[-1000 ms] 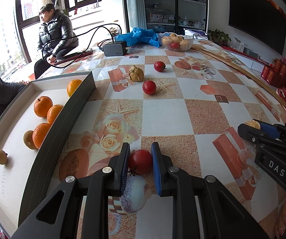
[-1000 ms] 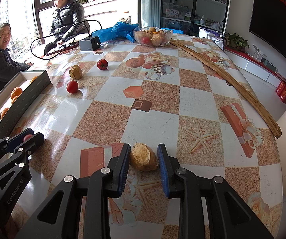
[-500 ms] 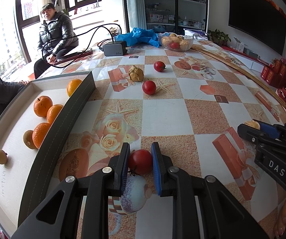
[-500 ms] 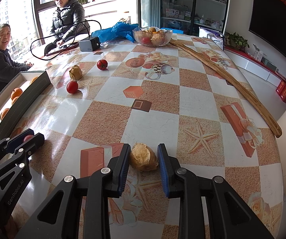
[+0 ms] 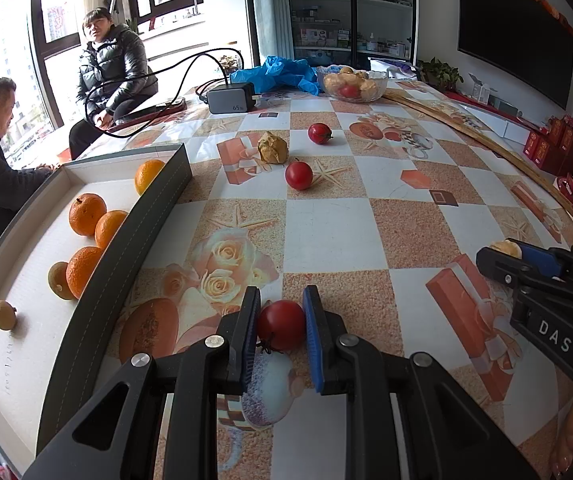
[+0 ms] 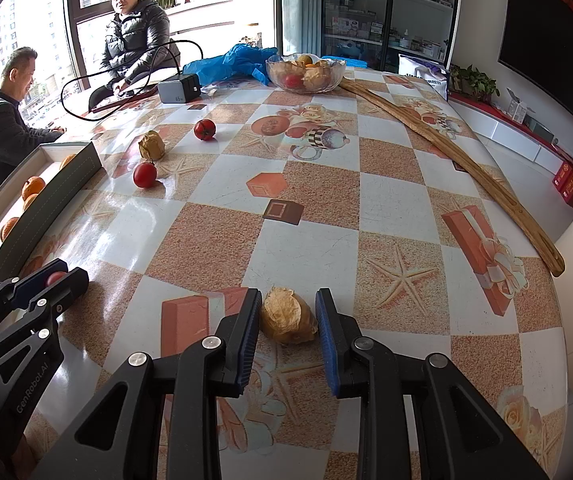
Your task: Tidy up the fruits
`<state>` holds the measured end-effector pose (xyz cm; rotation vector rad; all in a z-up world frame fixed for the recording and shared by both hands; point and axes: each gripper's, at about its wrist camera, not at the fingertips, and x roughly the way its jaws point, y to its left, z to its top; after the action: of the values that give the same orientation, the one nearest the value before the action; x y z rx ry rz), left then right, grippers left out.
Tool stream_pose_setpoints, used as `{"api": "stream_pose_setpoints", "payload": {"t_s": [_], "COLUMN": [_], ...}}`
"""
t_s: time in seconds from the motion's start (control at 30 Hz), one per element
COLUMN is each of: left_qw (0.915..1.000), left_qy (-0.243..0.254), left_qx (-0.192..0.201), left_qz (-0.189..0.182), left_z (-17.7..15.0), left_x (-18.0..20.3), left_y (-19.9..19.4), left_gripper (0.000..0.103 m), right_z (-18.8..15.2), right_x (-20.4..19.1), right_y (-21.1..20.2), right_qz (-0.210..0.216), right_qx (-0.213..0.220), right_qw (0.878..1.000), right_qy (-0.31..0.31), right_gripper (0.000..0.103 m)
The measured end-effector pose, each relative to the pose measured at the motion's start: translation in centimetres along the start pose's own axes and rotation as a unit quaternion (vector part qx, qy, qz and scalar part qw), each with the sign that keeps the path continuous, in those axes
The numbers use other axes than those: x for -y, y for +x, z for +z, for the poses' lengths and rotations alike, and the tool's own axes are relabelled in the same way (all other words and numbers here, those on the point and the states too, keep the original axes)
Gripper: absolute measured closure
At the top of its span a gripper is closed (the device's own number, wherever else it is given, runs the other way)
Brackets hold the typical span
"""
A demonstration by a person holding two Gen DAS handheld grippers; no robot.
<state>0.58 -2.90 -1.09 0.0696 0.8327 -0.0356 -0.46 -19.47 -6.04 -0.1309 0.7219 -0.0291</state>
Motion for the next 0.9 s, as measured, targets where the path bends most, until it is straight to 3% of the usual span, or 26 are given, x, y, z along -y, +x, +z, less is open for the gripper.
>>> {"api": "stream_pose_setpoints", "payload": {"t_s": [0.9], "left_qw": [1.0], "left_qy": [-0.001], "left_qx": [0.0], "left_qz": [-0.001], "left_z": [-0.05], "left_x": [0.16], "left_y": [-0.07], "left_gripper": [0.08], "right_z": [0.0], "right_x": [-0.03], "right_y": [-0.04], "right_qz": [0.0], "right_qx": [0.0], "right_qw": [1.0], "right_qy": [0.001], "right_gripper": [0.074]}}
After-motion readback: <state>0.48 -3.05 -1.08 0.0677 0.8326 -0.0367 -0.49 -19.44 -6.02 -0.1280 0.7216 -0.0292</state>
